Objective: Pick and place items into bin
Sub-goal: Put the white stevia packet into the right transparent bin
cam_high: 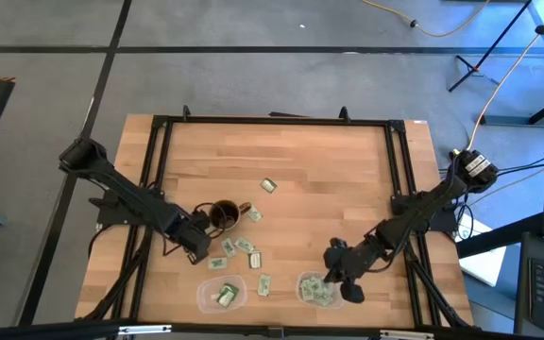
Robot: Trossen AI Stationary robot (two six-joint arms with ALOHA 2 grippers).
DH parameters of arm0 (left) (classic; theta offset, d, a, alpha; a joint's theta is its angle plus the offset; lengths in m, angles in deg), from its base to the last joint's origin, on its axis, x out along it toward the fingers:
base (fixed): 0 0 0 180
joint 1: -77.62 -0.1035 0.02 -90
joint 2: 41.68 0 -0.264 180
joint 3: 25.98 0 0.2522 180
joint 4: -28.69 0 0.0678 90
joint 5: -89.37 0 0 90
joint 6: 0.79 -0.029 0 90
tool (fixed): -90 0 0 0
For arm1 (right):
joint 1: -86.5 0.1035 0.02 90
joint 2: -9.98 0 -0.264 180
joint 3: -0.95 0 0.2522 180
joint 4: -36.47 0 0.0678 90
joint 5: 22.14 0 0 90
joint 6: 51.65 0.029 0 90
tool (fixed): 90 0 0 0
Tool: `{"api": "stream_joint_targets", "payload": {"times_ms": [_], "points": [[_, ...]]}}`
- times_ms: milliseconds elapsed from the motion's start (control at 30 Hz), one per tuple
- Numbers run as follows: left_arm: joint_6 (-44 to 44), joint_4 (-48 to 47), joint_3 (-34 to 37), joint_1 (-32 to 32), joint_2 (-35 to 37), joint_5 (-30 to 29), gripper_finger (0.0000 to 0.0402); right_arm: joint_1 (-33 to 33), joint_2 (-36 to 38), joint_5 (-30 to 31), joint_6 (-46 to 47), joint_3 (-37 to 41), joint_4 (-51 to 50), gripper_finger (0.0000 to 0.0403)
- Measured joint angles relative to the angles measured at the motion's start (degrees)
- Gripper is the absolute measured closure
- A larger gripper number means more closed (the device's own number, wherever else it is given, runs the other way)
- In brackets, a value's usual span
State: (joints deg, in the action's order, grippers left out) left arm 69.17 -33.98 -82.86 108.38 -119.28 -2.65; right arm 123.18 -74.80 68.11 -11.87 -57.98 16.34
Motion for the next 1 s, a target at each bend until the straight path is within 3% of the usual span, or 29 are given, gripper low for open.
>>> {"api": "stream_joint_targets", "payload": {"times_ms": [633, 1000], "points": [[1.30, 1.01, -0.31, -0.04, -11.89, 4.11, 0.0319, 0.31, -0.66, 1.20, 4.92, 0.00, -2.95, 0.0401], [0.95, 1.23, -0.17, -0.04, -12.07, 5.36, 0.0377, 0.31, -0.65, 1.23, 4.38, 0.00, -2.91, 0.0401]]}}
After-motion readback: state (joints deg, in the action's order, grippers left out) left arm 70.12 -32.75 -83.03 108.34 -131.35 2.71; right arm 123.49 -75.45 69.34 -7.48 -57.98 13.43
